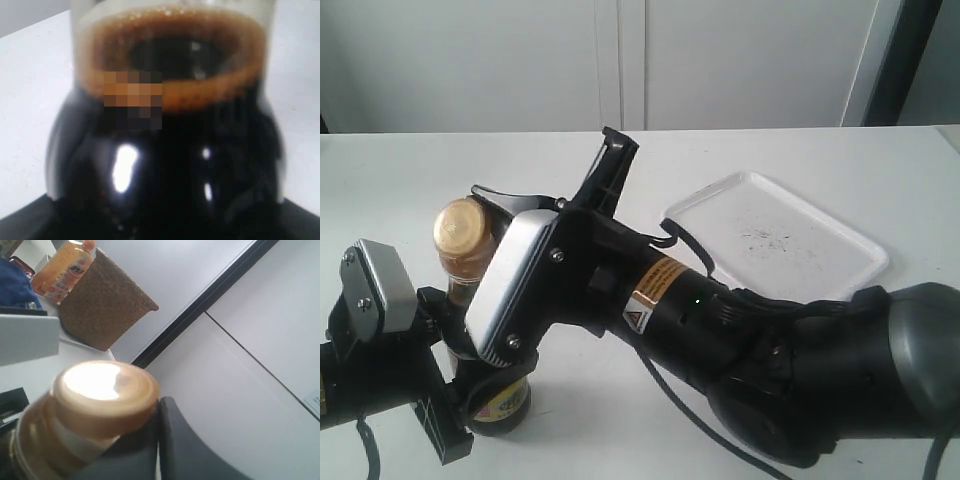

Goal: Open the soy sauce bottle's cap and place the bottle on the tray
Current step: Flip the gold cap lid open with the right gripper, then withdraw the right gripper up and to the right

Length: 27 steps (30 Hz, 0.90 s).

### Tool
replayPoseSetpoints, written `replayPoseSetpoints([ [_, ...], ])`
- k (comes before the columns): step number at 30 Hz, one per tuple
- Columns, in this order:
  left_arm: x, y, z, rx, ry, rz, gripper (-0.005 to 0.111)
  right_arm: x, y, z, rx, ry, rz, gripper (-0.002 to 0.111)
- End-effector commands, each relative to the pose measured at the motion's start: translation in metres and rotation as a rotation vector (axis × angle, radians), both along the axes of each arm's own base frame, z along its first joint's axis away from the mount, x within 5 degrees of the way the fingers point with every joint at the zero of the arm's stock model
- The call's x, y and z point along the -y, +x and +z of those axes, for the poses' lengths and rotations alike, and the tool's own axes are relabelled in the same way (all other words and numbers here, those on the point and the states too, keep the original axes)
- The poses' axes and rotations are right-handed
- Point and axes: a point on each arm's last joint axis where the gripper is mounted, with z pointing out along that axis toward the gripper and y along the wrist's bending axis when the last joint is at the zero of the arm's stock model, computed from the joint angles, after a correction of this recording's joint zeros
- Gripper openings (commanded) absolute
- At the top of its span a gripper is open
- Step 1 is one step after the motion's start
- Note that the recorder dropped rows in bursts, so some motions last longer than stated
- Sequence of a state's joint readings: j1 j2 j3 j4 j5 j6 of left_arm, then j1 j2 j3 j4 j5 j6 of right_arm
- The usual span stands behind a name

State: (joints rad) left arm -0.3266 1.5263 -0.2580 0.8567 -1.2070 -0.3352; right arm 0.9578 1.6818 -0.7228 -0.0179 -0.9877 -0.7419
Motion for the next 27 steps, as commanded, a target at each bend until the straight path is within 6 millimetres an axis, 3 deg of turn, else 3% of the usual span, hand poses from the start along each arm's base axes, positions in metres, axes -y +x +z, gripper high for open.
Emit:
replayPoseSetpoints([
  [1, 0.002, -0.003, 0.001, 0.0, -0.01, -0.023, 0.0, -0.005, -0.014, 0.012, 0.028, 0.029, 0.089, 0.0],
  [6, 0.002, -0.003, 0.001, 0.0, -0.01, -0.023, 0.0, -0.014, -0.038, 0.024, 0.06, 0.053, 0.176, 0.0],
  [10, 0.002, -0.003, 0.001, 0.0, -0.01, -0.023, 0.0, -0.011, -0.04, 0.032, 0.025, 0.102, 0.169, 0.0],
  [16, 0.002, -0.003, 0.001, 0.0, -0.01, -0.023, 0.0, -0.004, -0.031, 0.036, -0.072, 0.183, 0.058, 0.0],
  [22, 0.002, -0.003, 0.001, 0.0, -0.01, -0.023, 0.0, 0.014, -0.007, 0.039, -0.281, 0.328, -0.016, 0.0],
  [27, 0.002, -0.003, 0.001, 0.0, -0.01, -0.023, 0.0, 0.031, 0.01, 0.041, -0.368, 0.329, -0.087, 0.0],
])
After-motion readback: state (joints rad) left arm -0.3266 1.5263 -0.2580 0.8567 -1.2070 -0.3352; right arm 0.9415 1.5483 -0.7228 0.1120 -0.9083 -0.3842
